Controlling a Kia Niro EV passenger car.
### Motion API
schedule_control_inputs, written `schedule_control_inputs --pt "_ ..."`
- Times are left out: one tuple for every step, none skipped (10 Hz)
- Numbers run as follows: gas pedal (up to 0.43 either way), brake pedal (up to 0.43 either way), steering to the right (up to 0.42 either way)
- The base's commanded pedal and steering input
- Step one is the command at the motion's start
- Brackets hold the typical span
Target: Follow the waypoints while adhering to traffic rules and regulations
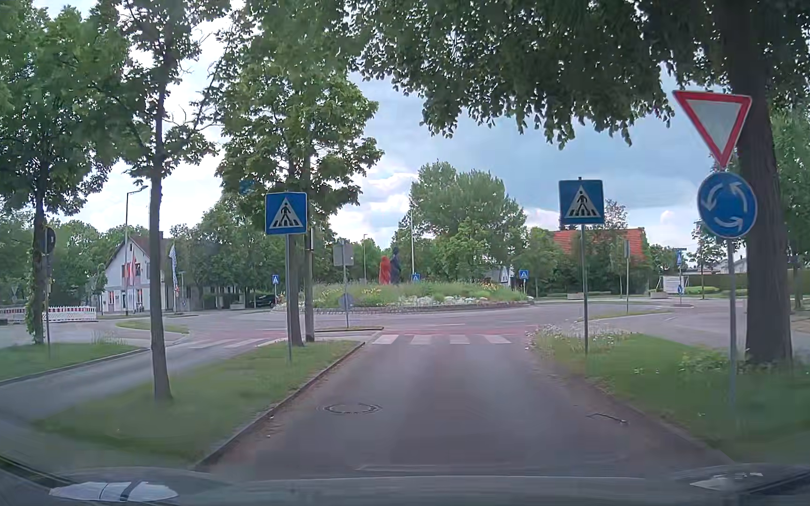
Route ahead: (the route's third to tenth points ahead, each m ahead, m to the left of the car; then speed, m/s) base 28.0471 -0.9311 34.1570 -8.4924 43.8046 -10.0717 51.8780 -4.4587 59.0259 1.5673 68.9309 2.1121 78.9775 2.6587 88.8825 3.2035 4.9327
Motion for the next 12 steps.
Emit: schedule_control_inputs --pt "0.000 0.116 -0.017" --pt "0.000 0.116 -0.015" --pt "0.000 0.116 -0.015" --pt "0.000 0.116 -0.013" --pt "0.000 0.116 -0.003" --pt "0.000 0.116 0.004" --pt "0.000 0.116 0.006" --pt "0.000 0.116 0.008" --pt "0.000 0.116 0.012" --pt "0.000 0.116 0.012" --pt "0.000 0.116 0.011" --pt "0.000 0.110 0.010"
